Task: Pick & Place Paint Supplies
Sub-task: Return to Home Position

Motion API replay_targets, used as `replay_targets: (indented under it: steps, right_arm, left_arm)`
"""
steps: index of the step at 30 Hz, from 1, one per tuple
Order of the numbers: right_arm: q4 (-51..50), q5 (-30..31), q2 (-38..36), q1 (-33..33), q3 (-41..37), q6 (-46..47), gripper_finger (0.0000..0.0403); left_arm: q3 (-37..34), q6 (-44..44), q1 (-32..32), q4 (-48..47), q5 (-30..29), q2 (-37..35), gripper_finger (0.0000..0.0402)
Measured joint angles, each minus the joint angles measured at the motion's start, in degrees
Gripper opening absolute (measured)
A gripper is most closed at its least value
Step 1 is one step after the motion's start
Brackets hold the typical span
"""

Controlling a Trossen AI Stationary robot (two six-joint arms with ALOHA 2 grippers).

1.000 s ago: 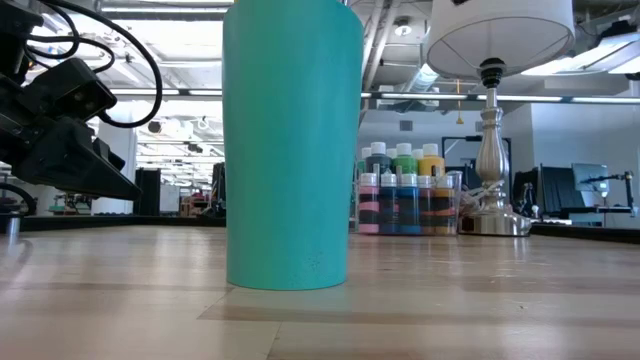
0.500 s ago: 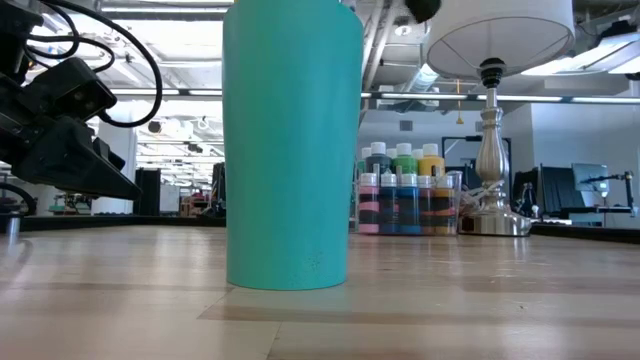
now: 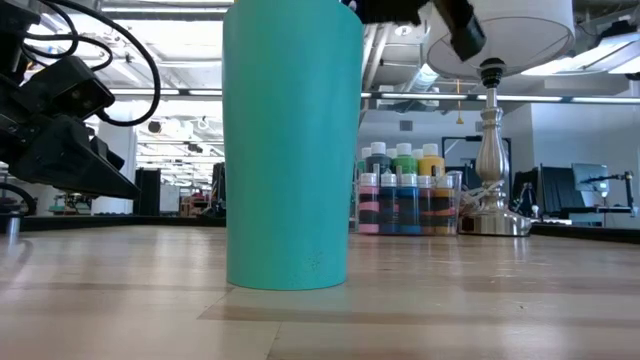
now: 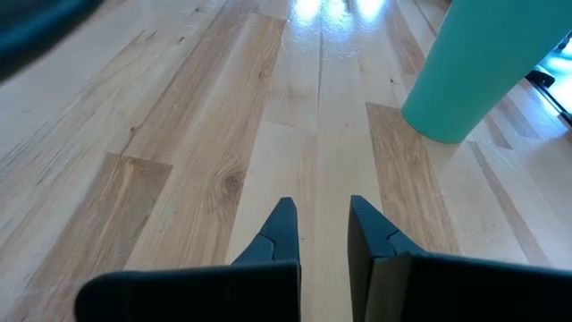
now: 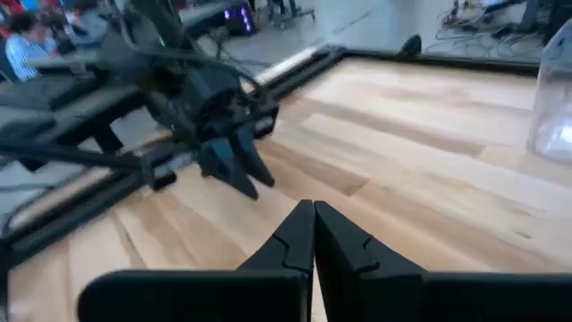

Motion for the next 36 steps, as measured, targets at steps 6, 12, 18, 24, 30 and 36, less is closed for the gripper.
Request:
replay_targets:
  steps: [6,12,18,24,30,36]
  right_arm:
    - [0.1,1.6,-0.1,0.7,0.1,0.1,0.0001]
    - [0.2,-0.1,-0.1,0.1,0.1,0.1,0.0001]
    - [0.2,-2.0,-0.1,0.0,0.1,0.0,0.0001]
    - [0.1,-4.2,-0.1,-0.2,0.1,-0.4,0.0]
    - [0.1,-5.1,-0.1,-0.3,0.0,-0.6,0.0]
    - [0.1,-7.2,-0.1,-0.6,0.0,-0.5,0.0]
  left_arm:
    - [0.0,0.0,0.0,0.0,0.0,0.0,0.0]
    - [0.0,0.0,0.0,0.0,0.0,0.0,0.0]
    - [0.0,0.0,0.0,0.0,0.0,0.0,0.0]
    - [0.0,0.1,0.0,0.0,0.0,0.0,0.0]
    - [0.0,0.1,0.0,0.0,0.0,0.0,0.0]
    - [0.0,0.1,0.0,0.0,0.0,0.0,0.0]
